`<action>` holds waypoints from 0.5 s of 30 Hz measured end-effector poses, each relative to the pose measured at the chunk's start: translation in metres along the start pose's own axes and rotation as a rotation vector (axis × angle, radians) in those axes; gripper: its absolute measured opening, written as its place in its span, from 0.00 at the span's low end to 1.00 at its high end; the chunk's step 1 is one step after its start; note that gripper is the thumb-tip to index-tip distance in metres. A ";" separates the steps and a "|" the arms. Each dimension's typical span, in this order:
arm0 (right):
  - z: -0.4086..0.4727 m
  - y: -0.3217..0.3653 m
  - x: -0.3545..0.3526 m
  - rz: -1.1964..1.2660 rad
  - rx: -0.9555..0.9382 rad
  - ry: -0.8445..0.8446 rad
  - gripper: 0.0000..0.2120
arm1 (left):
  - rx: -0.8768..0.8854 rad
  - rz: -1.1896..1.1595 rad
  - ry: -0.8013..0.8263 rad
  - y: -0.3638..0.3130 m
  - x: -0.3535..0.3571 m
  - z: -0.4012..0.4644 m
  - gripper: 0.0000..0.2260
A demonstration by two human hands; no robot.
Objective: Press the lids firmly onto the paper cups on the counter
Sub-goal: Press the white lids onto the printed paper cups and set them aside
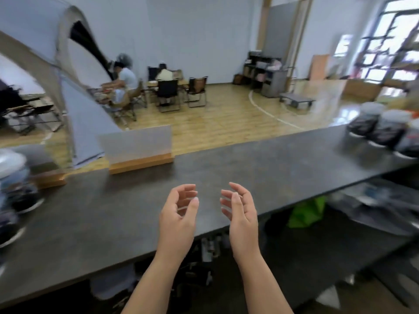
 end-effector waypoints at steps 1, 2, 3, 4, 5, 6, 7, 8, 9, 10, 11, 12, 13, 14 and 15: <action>0.006 0.006 -0.029 -0.014 -0.008 -0.032 0.12 | -0.001 -0.020 0.034 -0.004 0.030 -0.001 0.10; 0.012 0.012 -0.060 -0.031 -0.017 -0.064 0.12 | -0.005 -0.038 0.069 -0.008 0.061 -0.003 0.10; 0.018 0.018 -0.091 -0.050 -0.026 -0.097 0.12 | -0.009 -0.060 0.103 -0.013 0.093 -0.006 0.10; 0.023 0.025 -0.124 -0.073 -0.037 -0.132 0.12 | -0.015 -0.090 0.135 -0.017 0.126 -0.011 0.10; 0.028 0.033 -0.159 -0.096 -0.048 -0.170 0.12 | -0.024 -0.121 0.170 -0.021 0.159 -0.016 0.10; 0.033 0.040 -0.194 -0.121 -0.057 -0.208 0.12 | -0.033 -0.149 0.209 -0.025 0.194 -0.021 0.10; 0.038 0.047 -0.229 -0.147 -0.065 -0.241 0.12 | -0.040 -0.169 0.253 -0.029 0.229 -0.028 0.10; 0.042 0.052 -0.263 -0.171 -0.068 -0.266 0.12 | -0.041 -0.184 0.296 -0.033 0.263 -0.035 0.10; 0.046 0.057 -0.294 -0.194 -0.070 -0.282 0.12 | -0.038 -0.196 0.337 -0.038 0.296 -0.042 0.10; 0.049 0.062 -0.323 -0.213 -0.070 -0.293 0.12 | -0.031 -0.204 0.374 -0.041 0.326 -0.050 0.09; 0.052 0.066 -0.350 -0.226 -0.071 -0.308 0.12 | -0.023 -0.208 0.409 -0.045 0.356 -0.058 0.09; 0.054 0.070 -0.376 -0.236 -0.074 -0.329 0.12 | -0.017 -0.210 0.439 -0.048 0.383 -0.066 0.09; 0.057 0.073 -0.399 -0.243 -0.079 -0.354 0.12 | -0.015 -0.212 0.466 -0.051 0.407 -0.073 0.09; 0.060 0.075 -0.420 -0.250 -0.081 -0.380 0.12 | -0.019 -0.214 0.492 -0.053 0.430 -0.079 0.08; 0.063 0.075 -0.439 -0.256 -0.078 -0.404 0.11 | -0.030 -0.216 0.517 -0.053 0.450 -0.085 0.08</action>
Point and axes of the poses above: each hand's wrist, its own z-axis towards the middle knuckle, its own x-axis out of the palm, y = z × x, the point moved 10 cm from there along z, towards the middle knuckle, and after that the axes turned 4 degrees about -x, right-handed, at the moved point
